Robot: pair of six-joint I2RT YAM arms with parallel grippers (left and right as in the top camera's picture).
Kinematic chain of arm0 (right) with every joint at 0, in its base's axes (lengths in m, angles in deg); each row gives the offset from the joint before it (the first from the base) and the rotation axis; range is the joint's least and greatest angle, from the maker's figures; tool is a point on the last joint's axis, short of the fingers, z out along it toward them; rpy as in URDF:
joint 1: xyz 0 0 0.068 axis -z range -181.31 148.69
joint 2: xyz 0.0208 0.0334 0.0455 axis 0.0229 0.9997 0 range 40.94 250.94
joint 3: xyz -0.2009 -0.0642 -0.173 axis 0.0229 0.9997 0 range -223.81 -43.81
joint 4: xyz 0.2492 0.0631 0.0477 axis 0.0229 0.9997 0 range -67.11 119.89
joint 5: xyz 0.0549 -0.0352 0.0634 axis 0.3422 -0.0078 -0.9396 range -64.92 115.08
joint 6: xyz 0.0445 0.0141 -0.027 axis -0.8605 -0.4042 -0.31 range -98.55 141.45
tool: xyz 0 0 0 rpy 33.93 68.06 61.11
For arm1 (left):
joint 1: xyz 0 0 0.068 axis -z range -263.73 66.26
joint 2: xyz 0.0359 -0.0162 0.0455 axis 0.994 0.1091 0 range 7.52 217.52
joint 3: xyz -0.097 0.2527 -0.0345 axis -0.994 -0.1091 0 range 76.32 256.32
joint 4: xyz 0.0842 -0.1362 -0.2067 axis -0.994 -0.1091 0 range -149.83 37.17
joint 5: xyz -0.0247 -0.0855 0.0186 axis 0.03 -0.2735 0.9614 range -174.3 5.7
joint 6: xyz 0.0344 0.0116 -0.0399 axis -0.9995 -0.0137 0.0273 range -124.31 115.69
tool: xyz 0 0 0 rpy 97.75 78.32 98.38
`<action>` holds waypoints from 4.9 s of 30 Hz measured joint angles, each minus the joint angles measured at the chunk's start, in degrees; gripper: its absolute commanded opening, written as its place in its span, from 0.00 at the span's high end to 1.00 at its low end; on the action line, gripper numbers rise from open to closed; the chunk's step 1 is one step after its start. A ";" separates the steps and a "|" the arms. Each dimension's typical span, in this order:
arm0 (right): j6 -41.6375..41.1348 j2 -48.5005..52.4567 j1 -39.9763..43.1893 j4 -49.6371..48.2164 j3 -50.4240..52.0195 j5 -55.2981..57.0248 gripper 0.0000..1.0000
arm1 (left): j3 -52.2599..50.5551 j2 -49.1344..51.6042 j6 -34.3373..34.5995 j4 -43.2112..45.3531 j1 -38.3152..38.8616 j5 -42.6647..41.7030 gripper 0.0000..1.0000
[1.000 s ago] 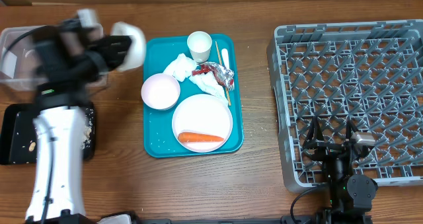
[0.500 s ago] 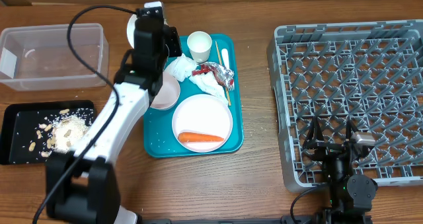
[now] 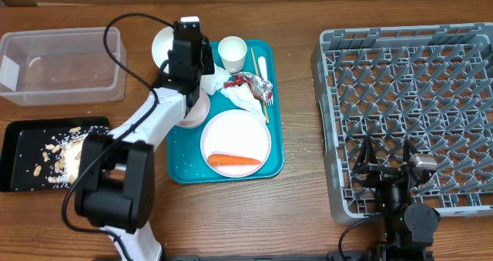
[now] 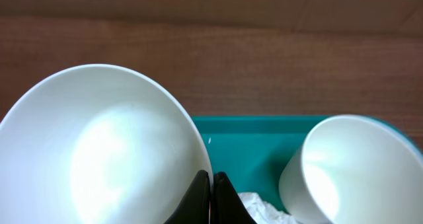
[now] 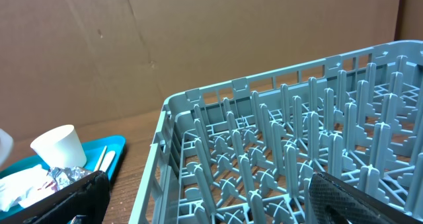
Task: Sort waste into correct bins and load items into the dishwasher rack
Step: 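Return the white bowl to the teal tray and release it, then move the left gripper down toward the carrot on the white plate, then close the left gripper on the carrot and lift it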
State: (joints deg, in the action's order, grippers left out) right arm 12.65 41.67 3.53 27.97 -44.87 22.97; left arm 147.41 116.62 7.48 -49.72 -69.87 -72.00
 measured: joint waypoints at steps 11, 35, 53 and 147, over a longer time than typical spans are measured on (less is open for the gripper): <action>0.00 0.00 0.00 0.02 0.00 0.02 0.00 | 0.00 4.22 -0.02 0.83 0.04 -0.09 0.85; 0.00 0.00 0.00 0.02 0.00 -0.02 0.00 | 0.37 -13.40 1.55 -13.18 0.52 -2.23 0.00; -0.02 0.00 0.00 0.02 0.00 0.00 0.00 | 0.81 -25.94 5.88 -49.13 0.74 -26.82 0.00; 0.00 0.00 0.00 0.04 0.00 -0.02 0.00 | 0.68 -6.19 -58.69 -60.22 13.60 -17.59 0.00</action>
State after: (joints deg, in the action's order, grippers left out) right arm 12.65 41.67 3.53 28.01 -44.87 22.94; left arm 148.09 110.43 -51.21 -109.93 -56.27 -89.60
